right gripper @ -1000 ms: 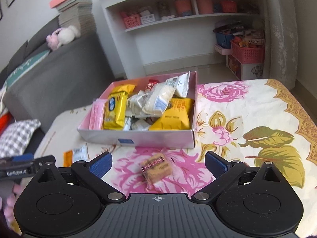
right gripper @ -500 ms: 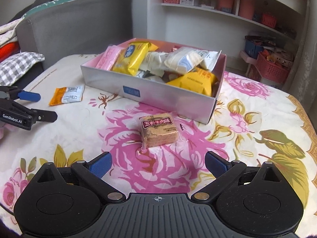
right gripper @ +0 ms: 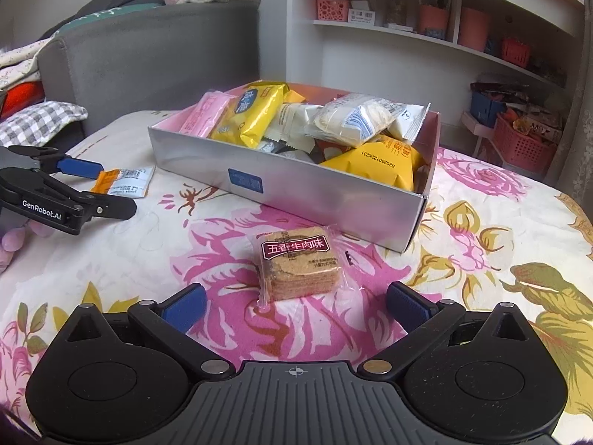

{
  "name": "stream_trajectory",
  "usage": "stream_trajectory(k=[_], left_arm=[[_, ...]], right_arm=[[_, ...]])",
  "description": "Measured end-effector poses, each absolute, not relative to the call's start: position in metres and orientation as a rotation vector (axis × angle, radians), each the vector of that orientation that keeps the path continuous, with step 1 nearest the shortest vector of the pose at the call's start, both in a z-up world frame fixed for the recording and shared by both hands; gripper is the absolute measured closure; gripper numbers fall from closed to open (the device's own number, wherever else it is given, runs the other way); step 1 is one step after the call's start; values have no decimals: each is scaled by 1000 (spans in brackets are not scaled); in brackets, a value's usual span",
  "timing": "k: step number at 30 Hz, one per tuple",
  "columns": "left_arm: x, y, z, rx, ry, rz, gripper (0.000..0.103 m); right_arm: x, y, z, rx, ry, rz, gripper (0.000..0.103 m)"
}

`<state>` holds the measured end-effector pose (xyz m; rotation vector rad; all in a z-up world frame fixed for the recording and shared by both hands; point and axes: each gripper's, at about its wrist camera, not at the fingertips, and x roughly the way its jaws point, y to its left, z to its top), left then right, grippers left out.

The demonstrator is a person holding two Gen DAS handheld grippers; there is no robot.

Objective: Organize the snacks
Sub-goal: 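Lift both open tools out of the box back toward the remaining packets, then grasp the orange-and-white packet with the left tool while the right tool grasps the square biscuit packet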

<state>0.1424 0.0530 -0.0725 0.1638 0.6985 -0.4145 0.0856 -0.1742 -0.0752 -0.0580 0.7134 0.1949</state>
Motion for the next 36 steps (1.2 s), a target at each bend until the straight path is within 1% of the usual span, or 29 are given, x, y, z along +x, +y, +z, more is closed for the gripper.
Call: stream_trajectory(k=[2, 4, 9, 17, 22, 26, 31, 34, 36], left_arm=[[143, 52, -72, 161, 694, -420, 1], [143, 50, -72, 164, 689, -428, 5], [142, 45, -68, 174, 691, -448, 22], [135, 38, -61, 188, 738, -465, 37], [131, 34, -58, 208, 779, -515, 38], [133, 32, -60, 188, 768, -485, 34], [131, 25, -60, 167, 753, -430, 33], [131, 22, -58, 161, 755, -410, 37], [131, 21, -57, 156, 757, -401, 44]], right_arm=[[87, -173, -76, -57, 709, 191, 0], [89, -173, -76, -57, 705, 193, 0], [93, -174, -77, -57, 700, 195, 0], [101, -182, -77, -34, 699, 165, 0], [101, -181, -77, -40, 693, 163, 0], [101, -180, -77, -41, 698, 162, 0], [101, -179, -76, -45, 701, 156, 1], [101, -178, -75, -48, 704, 153, 2], [100, -177, -75, -50, 706, 153, 3]])
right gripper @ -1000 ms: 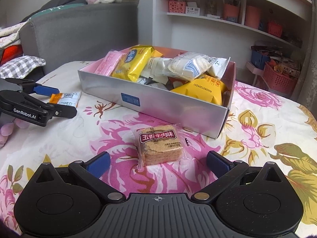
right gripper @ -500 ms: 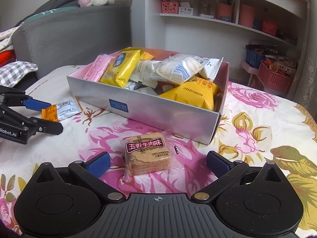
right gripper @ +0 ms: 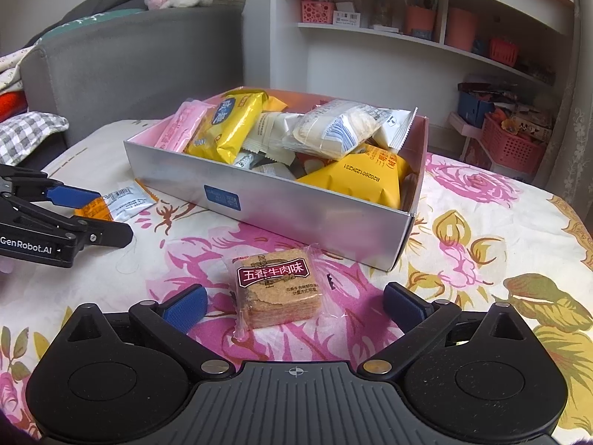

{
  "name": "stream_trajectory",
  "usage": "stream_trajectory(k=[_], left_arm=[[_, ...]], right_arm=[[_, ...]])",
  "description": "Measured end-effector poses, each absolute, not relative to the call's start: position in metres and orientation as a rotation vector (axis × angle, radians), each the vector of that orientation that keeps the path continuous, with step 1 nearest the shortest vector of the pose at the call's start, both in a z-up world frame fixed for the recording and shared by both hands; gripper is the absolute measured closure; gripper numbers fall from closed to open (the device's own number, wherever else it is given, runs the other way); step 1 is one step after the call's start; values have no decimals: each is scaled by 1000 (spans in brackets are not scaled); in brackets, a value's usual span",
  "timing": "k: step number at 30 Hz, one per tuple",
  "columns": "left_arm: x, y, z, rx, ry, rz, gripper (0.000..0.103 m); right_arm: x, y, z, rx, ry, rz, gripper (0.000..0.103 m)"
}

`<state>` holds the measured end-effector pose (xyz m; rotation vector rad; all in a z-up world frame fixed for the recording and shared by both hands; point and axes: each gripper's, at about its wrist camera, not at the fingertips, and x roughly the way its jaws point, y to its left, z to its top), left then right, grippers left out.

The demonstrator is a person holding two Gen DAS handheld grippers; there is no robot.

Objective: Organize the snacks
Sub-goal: 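Grasp the orange-and-white packet with the left tool while the right tool grasps the square biscuit packet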

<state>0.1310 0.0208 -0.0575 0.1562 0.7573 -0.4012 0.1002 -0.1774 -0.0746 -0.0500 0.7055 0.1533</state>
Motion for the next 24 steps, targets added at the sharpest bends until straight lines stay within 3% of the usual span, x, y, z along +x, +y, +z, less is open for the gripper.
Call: stream_trajectory(k=[6, 13, 24], left_arm=[[128, 15, -54, 153, 771, -384, 58], [131, 13, -53, 112, 795, -340, 59], [133, 10, -43, 58, 797, -275, 73]], right_arm=[[99, -175, -72, -55, 706, 163, 10], [100, -171, -69, -58, 705, 172, 21], [99, -170, -60, -29, 722, 205, 61]])
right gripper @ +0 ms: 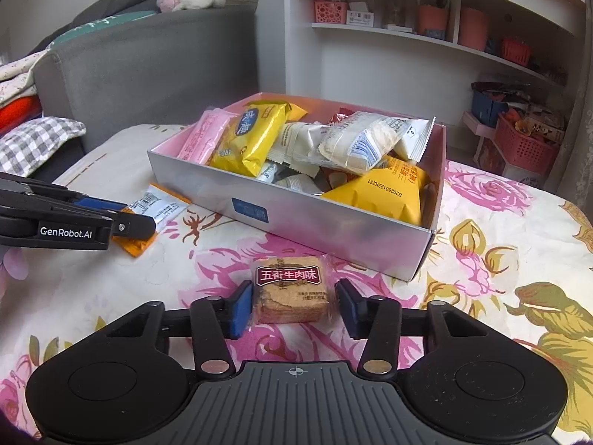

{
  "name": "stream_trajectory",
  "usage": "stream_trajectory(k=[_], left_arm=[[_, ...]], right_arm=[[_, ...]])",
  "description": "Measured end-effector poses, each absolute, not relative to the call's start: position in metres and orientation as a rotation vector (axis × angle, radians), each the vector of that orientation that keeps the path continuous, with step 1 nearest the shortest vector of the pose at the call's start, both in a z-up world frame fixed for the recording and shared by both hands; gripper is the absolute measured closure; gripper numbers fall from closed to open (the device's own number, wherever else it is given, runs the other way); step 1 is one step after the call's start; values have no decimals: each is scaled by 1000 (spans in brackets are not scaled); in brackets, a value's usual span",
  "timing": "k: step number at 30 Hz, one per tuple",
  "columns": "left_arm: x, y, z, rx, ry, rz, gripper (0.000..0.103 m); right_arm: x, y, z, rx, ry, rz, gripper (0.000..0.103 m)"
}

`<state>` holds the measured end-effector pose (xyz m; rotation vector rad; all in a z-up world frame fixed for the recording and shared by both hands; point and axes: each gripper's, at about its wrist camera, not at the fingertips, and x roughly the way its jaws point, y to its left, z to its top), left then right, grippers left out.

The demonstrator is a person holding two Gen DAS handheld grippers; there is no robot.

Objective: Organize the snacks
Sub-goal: 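Grasp the orange-and-white packet with the left tool while the right tool grasps the square biscuit packet, then carry the orange packet and biscuit packet into the pink box and open both tools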

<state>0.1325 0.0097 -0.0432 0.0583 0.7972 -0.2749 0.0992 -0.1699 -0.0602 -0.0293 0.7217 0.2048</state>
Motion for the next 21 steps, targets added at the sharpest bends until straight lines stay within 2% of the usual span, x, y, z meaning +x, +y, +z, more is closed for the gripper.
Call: stream_trajectory(k=[11, 21], left_arm=[[122, 4, -35, 65, 807, -300, 74], [111, 1, -15, 35, 764, -326, 74]], right_arm=[[94, -169, -48, -18, 754, 217, 62], [88, -175, -21, 66, 700, 221, 62]])
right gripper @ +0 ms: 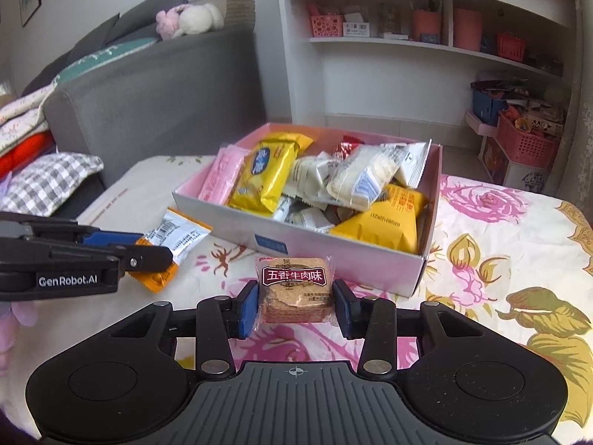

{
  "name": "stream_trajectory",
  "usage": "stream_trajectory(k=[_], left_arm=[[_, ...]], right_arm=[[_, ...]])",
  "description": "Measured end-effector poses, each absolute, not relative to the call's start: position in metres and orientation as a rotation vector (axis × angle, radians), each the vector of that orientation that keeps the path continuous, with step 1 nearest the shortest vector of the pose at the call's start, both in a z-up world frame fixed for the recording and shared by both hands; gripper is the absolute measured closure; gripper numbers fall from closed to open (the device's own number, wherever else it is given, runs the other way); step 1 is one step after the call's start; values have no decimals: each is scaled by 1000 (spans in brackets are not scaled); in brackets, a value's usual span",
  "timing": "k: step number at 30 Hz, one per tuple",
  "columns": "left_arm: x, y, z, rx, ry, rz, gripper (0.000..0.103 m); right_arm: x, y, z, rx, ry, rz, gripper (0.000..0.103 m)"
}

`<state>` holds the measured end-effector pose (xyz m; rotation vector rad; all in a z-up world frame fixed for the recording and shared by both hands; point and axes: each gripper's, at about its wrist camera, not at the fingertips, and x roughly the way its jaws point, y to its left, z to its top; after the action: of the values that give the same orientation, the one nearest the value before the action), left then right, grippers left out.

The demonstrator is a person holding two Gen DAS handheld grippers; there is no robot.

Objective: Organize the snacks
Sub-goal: 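Carry the orange packet and biscuit packet into the pink box and open both tools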

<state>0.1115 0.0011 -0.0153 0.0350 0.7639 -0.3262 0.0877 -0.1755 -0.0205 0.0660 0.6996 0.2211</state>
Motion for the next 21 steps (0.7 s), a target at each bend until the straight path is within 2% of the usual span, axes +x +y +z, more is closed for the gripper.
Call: stream_trajectory(k=[21], left_arm=[[129, -7, 6, -143, 716, -315, 74]], right_arm=[[113, -205, 10, 372, 620, 136, 62]])
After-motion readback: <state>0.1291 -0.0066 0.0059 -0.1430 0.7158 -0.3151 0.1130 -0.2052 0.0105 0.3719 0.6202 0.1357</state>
